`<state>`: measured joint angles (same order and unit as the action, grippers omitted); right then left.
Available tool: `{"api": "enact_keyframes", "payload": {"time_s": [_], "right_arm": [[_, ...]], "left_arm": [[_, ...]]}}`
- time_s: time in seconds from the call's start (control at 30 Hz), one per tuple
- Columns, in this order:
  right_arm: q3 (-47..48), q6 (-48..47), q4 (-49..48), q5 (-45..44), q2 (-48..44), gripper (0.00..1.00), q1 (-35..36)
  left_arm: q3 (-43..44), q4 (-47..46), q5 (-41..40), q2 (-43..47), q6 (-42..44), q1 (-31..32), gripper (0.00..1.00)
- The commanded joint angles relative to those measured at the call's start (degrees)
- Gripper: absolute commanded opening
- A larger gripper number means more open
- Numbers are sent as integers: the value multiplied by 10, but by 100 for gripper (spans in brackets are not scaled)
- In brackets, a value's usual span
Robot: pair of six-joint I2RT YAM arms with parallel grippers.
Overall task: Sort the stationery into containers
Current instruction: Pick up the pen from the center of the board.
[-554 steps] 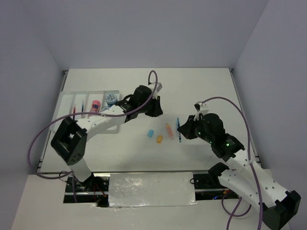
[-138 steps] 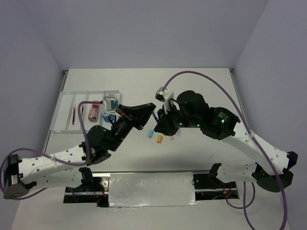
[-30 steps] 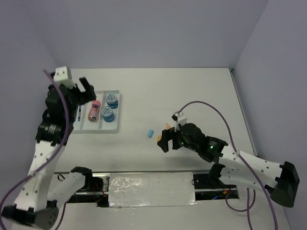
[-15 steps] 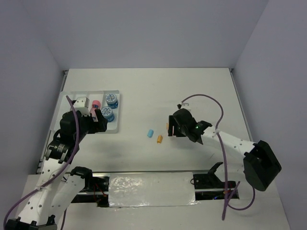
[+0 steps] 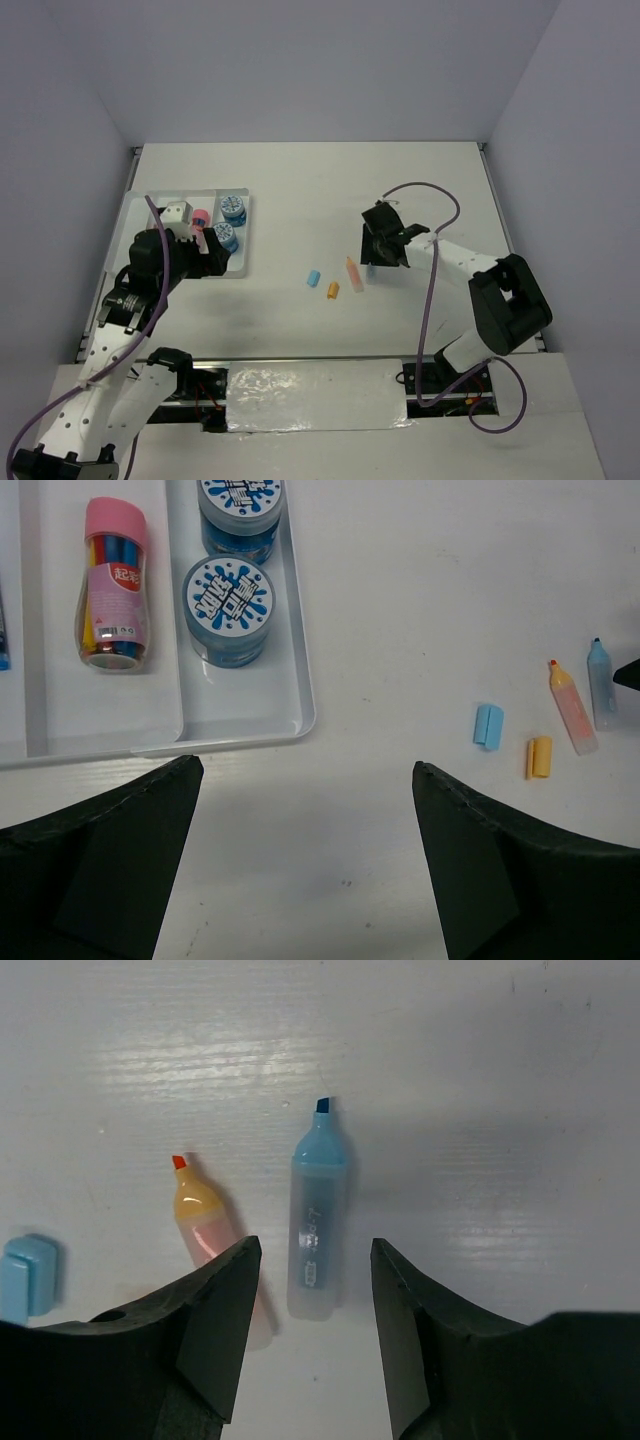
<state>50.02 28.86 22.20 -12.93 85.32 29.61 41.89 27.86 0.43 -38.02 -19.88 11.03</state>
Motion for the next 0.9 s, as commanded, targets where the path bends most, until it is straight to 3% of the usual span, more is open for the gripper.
{"api": "enact_keyframes", "payload": {"time_s": [0.0,0.5,0.57,0.67,0.7,0.8,0.87], "right_arm": [[24,-7,17,-13,22,56,-3],[-19,16,-11,26,80,44,-3],[-13,17,-9,26,89,38,-3],[-14,15,-18,32,76,7,-3],[-10,15,-14,30,58,2,-4],[0,5,-7,28,-9,2,-4],[4,5,12,12,-56,1,-3]], "left_arm": [[8,-25,17,0,-2,2,99],[11,-19,12,-15,-2,4,99],[13,-16,0,-16,-4,4,99],[14,-21,9,-19,-8,4,99],[14,-24,14,-24,-9,4,99],[27,-25,44,-48,-15,5,99],[37,-40,57,-68,-45,32,90]]}}
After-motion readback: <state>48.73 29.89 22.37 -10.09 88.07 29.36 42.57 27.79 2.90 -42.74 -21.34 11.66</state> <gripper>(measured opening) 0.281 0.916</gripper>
